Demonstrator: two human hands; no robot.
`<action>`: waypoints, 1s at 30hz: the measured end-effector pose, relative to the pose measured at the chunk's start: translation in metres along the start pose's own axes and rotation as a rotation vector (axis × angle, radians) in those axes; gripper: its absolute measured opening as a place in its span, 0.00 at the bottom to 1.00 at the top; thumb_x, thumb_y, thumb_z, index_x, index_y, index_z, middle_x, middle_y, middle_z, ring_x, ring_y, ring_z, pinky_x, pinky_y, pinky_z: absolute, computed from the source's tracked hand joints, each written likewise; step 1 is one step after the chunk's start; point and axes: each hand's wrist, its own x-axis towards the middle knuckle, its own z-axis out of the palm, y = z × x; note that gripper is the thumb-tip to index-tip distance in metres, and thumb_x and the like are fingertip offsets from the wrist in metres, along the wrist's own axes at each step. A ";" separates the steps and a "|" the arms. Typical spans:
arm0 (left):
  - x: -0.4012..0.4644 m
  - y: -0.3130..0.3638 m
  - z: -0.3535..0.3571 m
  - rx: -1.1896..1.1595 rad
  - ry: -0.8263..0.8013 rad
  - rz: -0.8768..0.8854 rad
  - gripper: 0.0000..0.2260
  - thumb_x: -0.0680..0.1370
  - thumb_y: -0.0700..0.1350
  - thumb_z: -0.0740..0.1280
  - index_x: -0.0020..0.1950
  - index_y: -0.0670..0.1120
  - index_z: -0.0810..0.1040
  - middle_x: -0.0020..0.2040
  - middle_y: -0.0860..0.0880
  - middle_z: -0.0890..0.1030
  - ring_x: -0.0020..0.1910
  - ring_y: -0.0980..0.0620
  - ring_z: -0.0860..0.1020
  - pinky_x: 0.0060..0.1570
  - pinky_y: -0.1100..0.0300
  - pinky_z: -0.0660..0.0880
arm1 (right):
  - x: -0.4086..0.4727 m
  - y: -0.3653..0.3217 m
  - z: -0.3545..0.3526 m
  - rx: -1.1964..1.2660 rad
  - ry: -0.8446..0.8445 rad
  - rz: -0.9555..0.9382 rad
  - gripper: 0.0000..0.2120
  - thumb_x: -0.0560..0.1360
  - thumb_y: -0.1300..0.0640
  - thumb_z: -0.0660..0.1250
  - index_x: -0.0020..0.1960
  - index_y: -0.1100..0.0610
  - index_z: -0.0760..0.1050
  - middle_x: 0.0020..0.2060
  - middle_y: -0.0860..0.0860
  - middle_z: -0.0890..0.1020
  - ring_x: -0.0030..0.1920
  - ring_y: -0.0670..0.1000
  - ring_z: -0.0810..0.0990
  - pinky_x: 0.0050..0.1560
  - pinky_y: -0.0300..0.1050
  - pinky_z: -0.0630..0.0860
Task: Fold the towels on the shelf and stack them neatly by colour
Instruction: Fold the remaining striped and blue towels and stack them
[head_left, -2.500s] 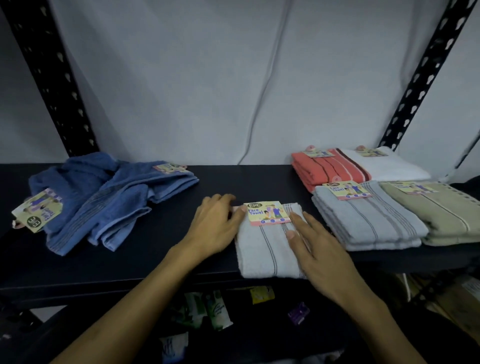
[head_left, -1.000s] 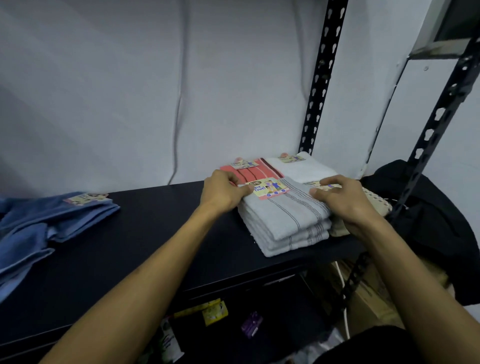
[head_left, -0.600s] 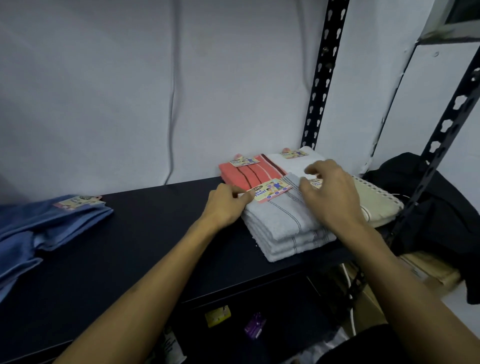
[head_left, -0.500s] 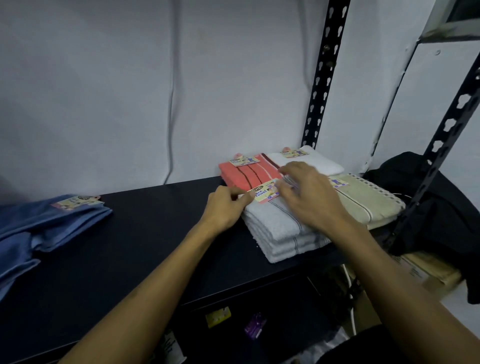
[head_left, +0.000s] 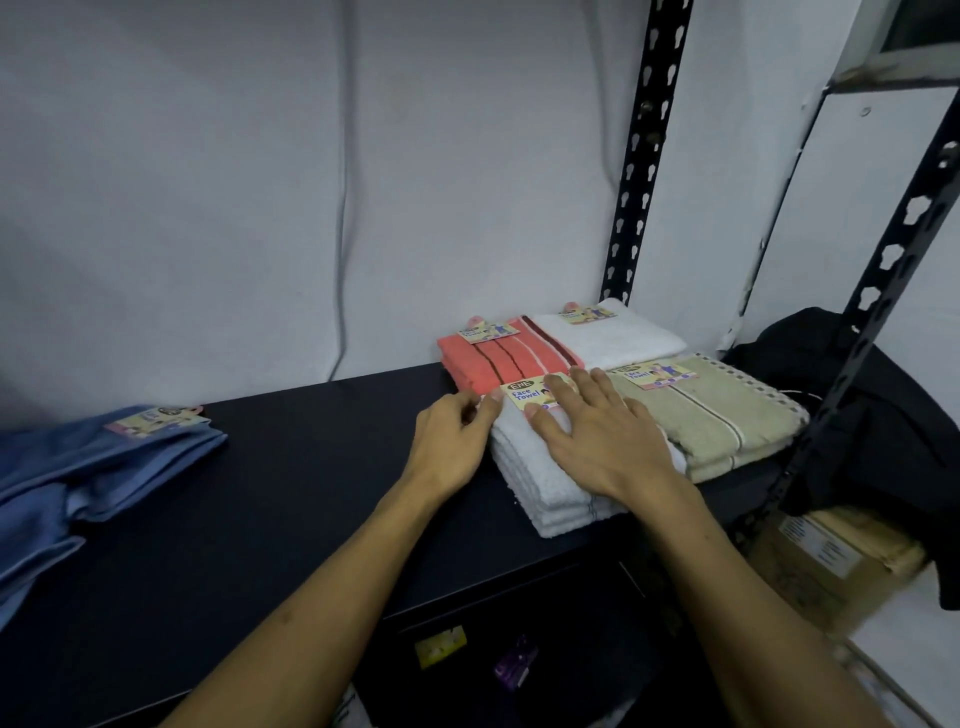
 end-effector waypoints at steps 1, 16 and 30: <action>-0.002 0.001 -0.001 0.019 -0.001 0.013 0.24 0.82 0.62 0.60 0.46 0.43 0.81 0.43 0.47 0.84 0.43 0.50 0.81 0.43 0.54 0.78 | 0.000 0.000 0.000 -0.001 -0.001 -0.001 0.32 0.80 0.32 0.44 0.81 0.43 0.49 0.82 0.47 0.47 0.81 0.48 0.42 0.79 0.57 0.46; -0.059 -0.003 -0.025 0.563 0.025 0.023 0.22 0.83 0.62 0.54 0.65 0.50 0.77 0.65 0.50 0.79 0.64 0.46 0.75 0.62 0.49 0.70 | 0.001 0.001 -0.012 -0.014 -0.017 -0.051 0.32 0.81 0.35 0.47 0.81 0.47 0.53 0.81 0.51 0.51 0.81 0.52 0.46 0.77 0.60 0.48; -0.123 -0.058 -0.186 1.053 0.125 -0.026 0.33 0.78 0.68 0.46 0.70 0.52 0.76 0.74 0.46 0.72 0.74 0.43 0.67 0.71 0.44 0.65 | -0.014 -0.151 0.007 0.071 0.032 -0.414 0.29 0.82 0.38 0.55 0.77 0.53 0.62 0.76 0.52 0.66 0.77 0.55 0.60 0.74 0.56 0.55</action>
